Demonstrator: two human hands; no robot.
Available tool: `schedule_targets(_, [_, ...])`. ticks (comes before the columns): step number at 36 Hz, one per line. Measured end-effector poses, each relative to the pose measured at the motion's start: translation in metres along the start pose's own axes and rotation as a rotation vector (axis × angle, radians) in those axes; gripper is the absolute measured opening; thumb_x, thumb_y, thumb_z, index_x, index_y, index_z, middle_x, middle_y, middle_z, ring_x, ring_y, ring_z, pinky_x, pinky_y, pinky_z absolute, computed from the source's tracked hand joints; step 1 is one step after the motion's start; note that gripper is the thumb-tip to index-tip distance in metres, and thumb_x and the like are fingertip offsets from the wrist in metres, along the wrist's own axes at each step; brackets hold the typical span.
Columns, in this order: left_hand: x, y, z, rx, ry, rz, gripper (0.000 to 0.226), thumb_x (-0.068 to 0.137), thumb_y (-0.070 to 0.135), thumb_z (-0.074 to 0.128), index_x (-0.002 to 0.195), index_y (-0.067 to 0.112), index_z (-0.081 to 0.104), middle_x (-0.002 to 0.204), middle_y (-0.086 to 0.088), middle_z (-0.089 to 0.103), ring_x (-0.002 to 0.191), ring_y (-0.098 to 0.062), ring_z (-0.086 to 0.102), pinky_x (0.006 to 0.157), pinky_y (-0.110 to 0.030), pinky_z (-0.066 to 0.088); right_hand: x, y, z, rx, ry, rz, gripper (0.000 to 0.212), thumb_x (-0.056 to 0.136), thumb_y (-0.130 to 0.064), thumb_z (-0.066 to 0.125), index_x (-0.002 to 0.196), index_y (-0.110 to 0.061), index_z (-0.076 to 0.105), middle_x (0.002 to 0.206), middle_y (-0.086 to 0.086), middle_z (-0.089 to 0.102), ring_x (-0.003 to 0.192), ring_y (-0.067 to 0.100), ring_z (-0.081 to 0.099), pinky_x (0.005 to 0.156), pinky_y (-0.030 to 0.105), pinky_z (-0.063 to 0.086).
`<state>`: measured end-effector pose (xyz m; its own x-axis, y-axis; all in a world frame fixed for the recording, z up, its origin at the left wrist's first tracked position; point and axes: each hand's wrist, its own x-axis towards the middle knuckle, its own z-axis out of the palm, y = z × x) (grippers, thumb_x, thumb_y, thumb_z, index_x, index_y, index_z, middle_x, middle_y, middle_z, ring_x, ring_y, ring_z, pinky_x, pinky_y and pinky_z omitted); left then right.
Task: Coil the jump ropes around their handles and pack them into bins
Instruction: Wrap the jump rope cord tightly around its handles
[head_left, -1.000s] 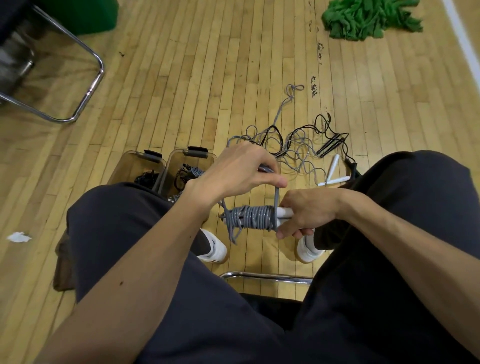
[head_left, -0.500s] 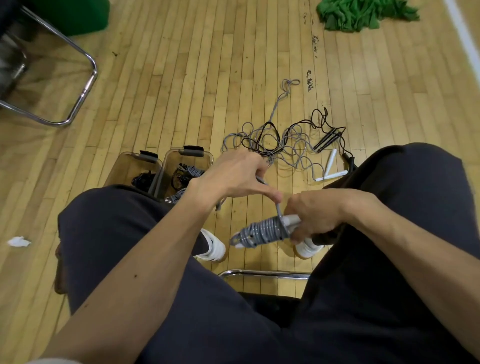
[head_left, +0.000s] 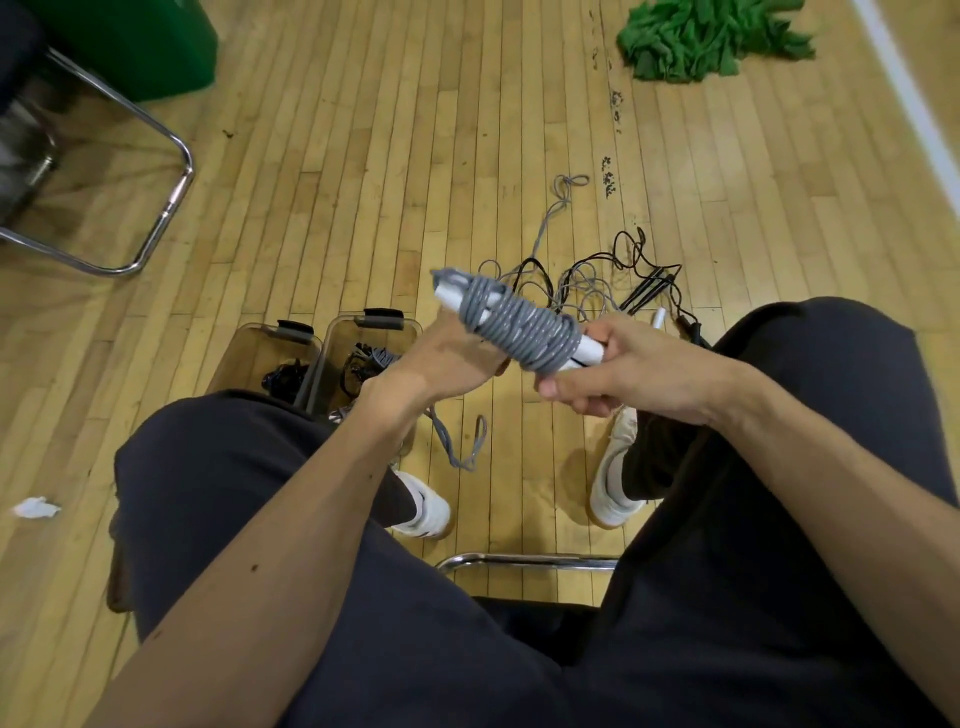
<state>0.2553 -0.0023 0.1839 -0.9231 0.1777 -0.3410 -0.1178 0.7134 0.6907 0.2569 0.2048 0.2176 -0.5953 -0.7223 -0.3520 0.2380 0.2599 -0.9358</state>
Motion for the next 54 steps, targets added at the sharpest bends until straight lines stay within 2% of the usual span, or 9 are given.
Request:
schedule_targets(6, [-0.003, 0.009, -0.004, -0.03, 0.05, 0.088, 0.058, 0.108, 0.039, 0.034, 0.061, 0.012, 0.055, 0.046, 0.009, 0.049, 0.042, 0.0, 0.044, 0.047, -0.016, 0.029, 0.01, -0.001, -0.007, 0.229, 0.158, 0.059, 0.011, 0.09, -0.007, 0.068, 0.095, -0.003, 0.058, 0.062, 0.0, 0.051, 0.052, 0.008, 0.044, 0.048, 0.016, 0.037])
schedule_targets(12, [-0.004, 0.003, -0.007, 0.003, -0.002, 0.056, 0.055, 0.105, 0.049, 0.037, 0.073, 0.014, 0.065, 0.041, 0.01, 0.041, 0.039, -0.004, 0.039, 0.052, -0.029, 0.032, 0.021, 0.008, -0.014, 0.197, 0.306, 0.131, 0.012, 0.091, -0.005, 0.069, 0.088, -0.007, 0.057, 0.062, 0.002, 0.05, 0.049, 0.01, 0.041, 0.044, 0.018, 0.032])
schedule_targets(17, [-0.007, -0.002, -0.01, 0.111, -0.073, 0.062, 0.036, 0.099, 0.05, 0.053, 0.082, 0.022, 0.067, 0.061, 0.003, 0.053, 0.053, -0.011, 0.046, 0.052, -0.028, 0.03, 0.029, 0.015, -0.013, 0.076, 0.415, 0.185, 0.011, 0.092, -0.006, 0.07, 0.092, -0.007, 0.059, 0.065, 0.004, 0.05, 0.052, 0.012, 0.042, 0.047, 0.022, 0.031])
schedule_targets(22, [-0.011, 0.0, -0.012, 0.243, -0.131, 0.039, 0.025, 0.095, 0.042, 0.063, 0.099, 0.018, 0.07, 0.086, -0.002, 0.066, 0.081, -0.017, 0.062, 0.068, -0.031, 0.045, 0.036, 0.02, -0.012, -0.047, 0.474, 0.257, 0.008, 0.092, -0.006, 0.069, 0.088, -0.006, 0.062, 0.066, 0.006, 0.053, 0.049, 0.011, 0.044, 0.046, 0.023, 0.034])
schedule_targets(26, [-0.014, 0.002, -0.015, 0.316, -0.154, 0.035, 0.02, 0.097, 0.039, 0.062, 0.095, 0.02, 0.068, 0.08, -0.002, 0.065, 0.076, -0.019, 0.061, 0.066, -0.034, 0.046, 0.043, 0.03, -0.012, -0.188, 0.532, 0.317, 0.01, 0.089, -0.01, 0.073, 0.088, -0.002, 0.066, 0.068, 0.006, 0.059, 0.049, 0.01, 0.05, 0.045, 0.021, 0.041])
schedule_targets(32, [-0.017, 0.002, -0.017, 0.416, -0.159, 0.064, 0.016, 0.098, 0.035, 0.059, 0.093, 0.022, 0.065, 0.072, 0.003, 0.058, 0.069, -0.015, 0.054, 0.055, -0.031, 0.033, 0.054, 0.041, -0.015, -0.323, 0.565, 0.382, 0.013, 0.088, -0.014, 0.075, 0.088, -0.004, 0.066, 0.073, 0.007, 0.064, 0.061, 0.015, 0.058, 0.058, 0.031, 0.049])
schedule_targets(38, [-0.02, 0.005, -0.019, 0.534, -0.086, 0.135, 0.03, 0.101, 0.036, 0.053, 0.074, 0.026, 0.05, 0.075, 0.007, 0.054, 0.078, -0.021, 0.052, 0.06, -0.034, 0.03, 0.056, 0.042, -0.009, -0.395, 0.424, 0.533, 0.018, 0.091, -0.016, 0.07, 0.094, 0.001, 0.066, 0.071, 0.007, 0.06, 0.06, 0.019, 0.053, 0.055, 0.031, 0.043])
schedule_targets(46, [-0.021, 0.009, -0.017, 0.623, -0.034, 0.273, 0.025, 0.098, 0.045, 0.057, 0.091, 0.025, 0.07, 0.081, 0.005, 0.064, 0.083, -0.021, 0.057, 0.061, -0.033, 0.033, 0.052, 0.041, -0.007, -0.522, 0.19, 0.69, 0.032, 0.091, -0.023, 0.072, 0.101, 0.008, 0.07, 0.07, 0.01, 0.063, 0.057, 0.02, 0.053, 0.049, 0.027, 0.043])
schedule_targets(54, [-0.017, 0.012, -0.013, 0.618, -0.014, 0.383, 0.025, 0.088, 0.051, 0.067, 0.099, 0.03, 0.075, 0.09, 0.016, 0.049, 0.101, -0.013, 0.057, 0.063, -0.029, 0.028, 0.046, 0.04, -0.001, -0.677, -0.099, 0.67, 0.022, 0.09, -0.025, 0.072, 0.078, -0.009, 0.065, 0.067, 0.004, 0.062, 0.052, 0.015, 0.052, 0.053, 0.026, 0.042])
